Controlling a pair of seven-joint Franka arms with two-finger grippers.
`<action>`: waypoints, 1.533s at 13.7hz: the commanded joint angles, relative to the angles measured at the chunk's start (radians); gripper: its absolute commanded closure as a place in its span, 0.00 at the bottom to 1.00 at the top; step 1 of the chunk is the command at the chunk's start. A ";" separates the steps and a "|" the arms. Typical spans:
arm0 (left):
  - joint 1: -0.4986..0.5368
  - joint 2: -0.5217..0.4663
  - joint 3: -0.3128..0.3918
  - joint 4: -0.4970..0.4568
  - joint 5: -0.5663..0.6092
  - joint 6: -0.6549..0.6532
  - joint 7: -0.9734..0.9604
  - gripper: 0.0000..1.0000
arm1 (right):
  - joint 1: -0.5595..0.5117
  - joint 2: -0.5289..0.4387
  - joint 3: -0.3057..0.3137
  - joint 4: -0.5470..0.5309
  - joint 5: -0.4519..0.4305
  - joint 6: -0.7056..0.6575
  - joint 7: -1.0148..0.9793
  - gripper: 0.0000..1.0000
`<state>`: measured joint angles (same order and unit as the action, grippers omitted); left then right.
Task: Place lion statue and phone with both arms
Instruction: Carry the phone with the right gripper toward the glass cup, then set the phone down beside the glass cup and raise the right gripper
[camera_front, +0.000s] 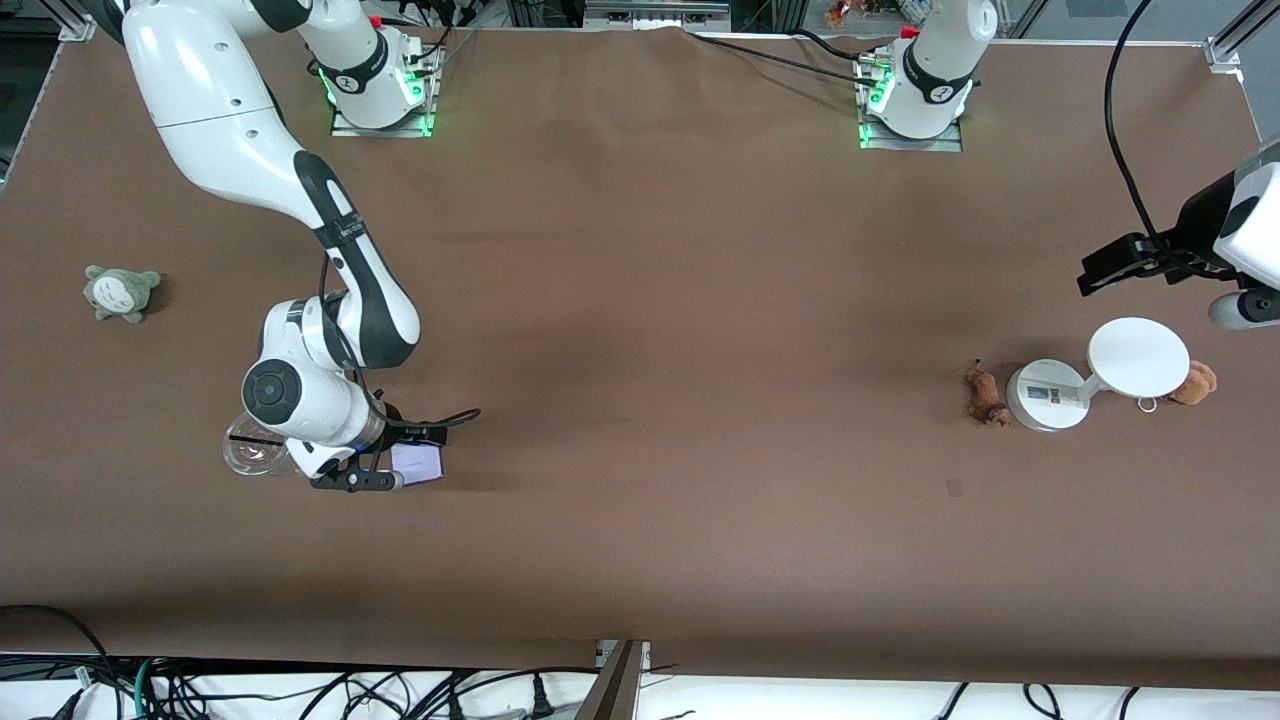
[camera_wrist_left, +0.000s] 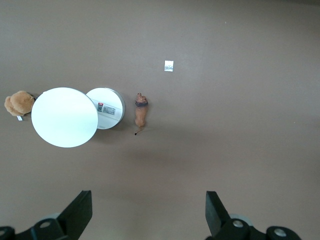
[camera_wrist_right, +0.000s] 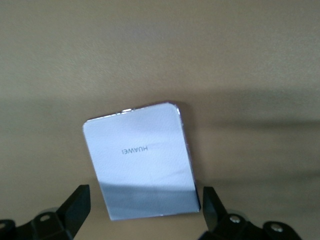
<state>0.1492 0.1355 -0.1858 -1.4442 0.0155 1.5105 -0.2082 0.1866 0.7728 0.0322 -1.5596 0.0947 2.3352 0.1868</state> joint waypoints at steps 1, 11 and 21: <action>0.004 0.013 0.002 0.018 -0.014 0.001 0.023 0.00 | 0.014 -0.065 0.011 0.022 0.013 -0.080 0.042 0.01; 0.007 0.013 0.008 0.018 -0.012 0.001 0.023 0.00 | 0.036 -0.394 0.000 0.043 -0.004 -0.505 0.052 0.00; 0.003 0.013 0.006 0.018 -0.012 0.001 0.021 0.00 | 0.013 -0.648 -0.024 -0.073 -0.016 -0.657 0.040 0.00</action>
<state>0.1532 0.1421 -0.1821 -1.4436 0.0155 1.5113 -0.2082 0.2078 0.1973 0.0190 -1.5651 0.0876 1.6930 0.2265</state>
